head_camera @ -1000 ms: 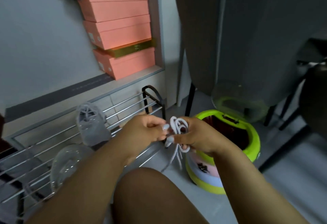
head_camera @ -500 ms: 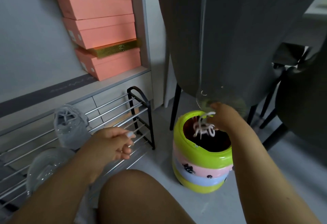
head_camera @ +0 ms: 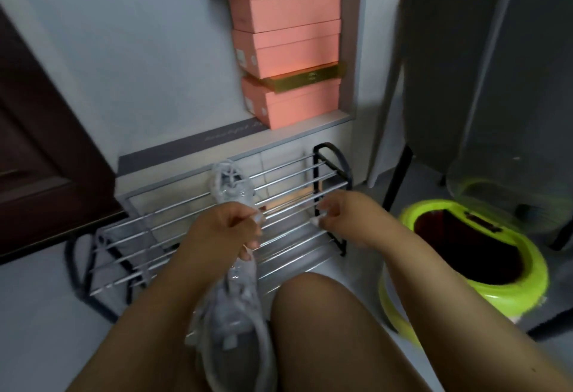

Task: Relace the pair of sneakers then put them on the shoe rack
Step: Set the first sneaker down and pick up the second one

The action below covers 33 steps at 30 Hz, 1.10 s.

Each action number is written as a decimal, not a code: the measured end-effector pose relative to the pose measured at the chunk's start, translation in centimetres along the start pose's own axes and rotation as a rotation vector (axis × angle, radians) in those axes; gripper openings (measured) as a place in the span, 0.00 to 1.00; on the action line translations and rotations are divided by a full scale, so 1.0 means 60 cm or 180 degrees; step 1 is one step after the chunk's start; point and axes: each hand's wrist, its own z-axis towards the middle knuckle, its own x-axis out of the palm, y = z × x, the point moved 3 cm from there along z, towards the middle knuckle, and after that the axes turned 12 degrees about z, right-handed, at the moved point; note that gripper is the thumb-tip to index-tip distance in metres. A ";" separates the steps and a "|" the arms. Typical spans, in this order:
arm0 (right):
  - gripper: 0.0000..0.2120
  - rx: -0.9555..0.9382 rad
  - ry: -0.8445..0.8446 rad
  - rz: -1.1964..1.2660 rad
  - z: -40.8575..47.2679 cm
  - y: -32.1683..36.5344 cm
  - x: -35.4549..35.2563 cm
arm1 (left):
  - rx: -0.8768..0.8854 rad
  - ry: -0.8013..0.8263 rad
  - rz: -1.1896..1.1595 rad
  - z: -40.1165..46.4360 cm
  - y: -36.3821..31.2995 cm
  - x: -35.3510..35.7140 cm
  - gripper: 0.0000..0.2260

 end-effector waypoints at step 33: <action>0.12 -0.0621 0.1350 0.0071 -0.039 0.163 0.188 | 0.0092 -0.0526 0.1680 -0.128 0.130 -0.087 0.07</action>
